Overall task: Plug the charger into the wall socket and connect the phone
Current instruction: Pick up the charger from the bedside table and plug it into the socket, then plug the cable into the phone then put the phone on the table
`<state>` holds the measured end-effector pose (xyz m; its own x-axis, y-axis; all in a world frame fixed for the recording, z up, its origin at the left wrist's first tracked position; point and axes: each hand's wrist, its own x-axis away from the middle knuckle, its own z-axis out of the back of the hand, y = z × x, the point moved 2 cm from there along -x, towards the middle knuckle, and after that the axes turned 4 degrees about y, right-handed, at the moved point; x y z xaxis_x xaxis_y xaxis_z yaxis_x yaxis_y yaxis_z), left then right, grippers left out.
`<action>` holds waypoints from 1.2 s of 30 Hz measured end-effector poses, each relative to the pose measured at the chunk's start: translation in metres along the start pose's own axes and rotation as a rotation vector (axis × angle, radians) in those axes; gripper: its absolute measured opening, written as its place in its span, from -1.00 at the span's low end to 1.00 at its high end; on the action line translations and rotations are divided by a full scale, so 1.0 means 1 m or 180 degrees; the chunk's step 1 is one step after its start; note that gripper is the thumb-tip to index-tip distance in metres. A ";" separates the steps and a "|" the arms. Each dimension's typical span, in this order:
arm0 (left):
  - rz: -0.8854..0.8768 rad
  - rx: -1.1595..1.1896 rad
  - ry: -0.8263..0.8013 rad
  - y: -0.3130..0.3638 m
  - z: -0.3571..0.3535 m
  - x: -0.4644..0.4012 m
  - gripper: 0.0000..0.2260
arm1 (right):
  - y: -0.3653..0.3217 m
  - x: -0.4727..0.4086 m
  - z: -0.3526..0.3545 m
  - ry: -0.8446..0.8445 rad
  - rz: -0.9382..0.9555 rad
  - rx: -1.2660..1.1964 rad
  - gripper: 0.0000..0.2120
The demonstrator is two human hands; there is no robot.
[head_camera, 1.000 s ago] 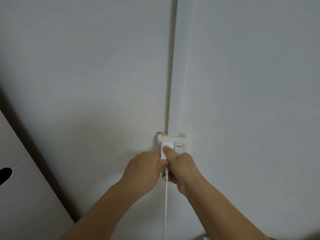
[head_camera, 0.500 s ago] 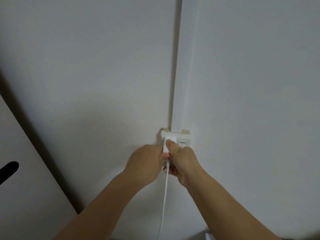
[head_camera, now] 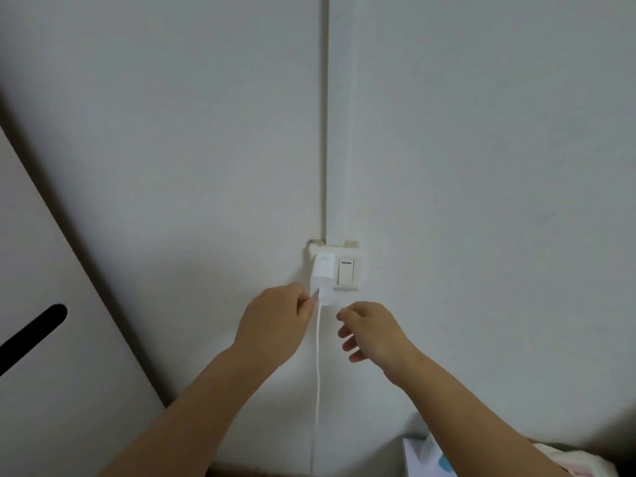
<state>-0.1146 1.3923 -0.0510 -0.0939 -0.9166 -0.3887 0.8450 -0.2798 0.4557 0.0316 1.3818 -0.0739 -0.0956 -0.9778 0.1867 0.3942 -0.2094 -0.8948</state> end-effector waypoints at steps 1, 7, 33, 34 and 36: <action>-0.0017 -0.0033 0.0007 0.002 0.001 0.005 -0.79 | 0.007 0.003 0.003 0.0017 0.0082 0.0245 -0.76; -0.0120 0.0065 0.0034 0.025 -0.004 0.036 -0.88 | 0.045 0.026 0.020 -0.0106 0.0433 0.1317 -0.75; 0.0199 -0.1140 -0.2283 0.011 -0.247 0.153 -0.83 | 0.261 0.036 0.057 -0.1211 0.0067 0.2475 -0.72; 0.0055 -0.1280 -0.2228 0.005 -0.256 0.155 -0.83 | 0.270 0.035 0.054 -0.1239 -0.0001 0.2463 -0.72; -0.0265 -0.1280 -0.2302 0.000 -0.269 0.154 -0.87 | 0.287 0.033 0.047 -0.1272 -0.0133 0.2396 -0.73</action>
<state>0.0122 1.3277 -0.3262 -0.3636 -0.8932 0.2647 0.9311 -0.3571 0.0740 0.1847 1.2889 -0.3056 0.1503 -0.8702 0.4692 0.9136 -0.0591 -0.4023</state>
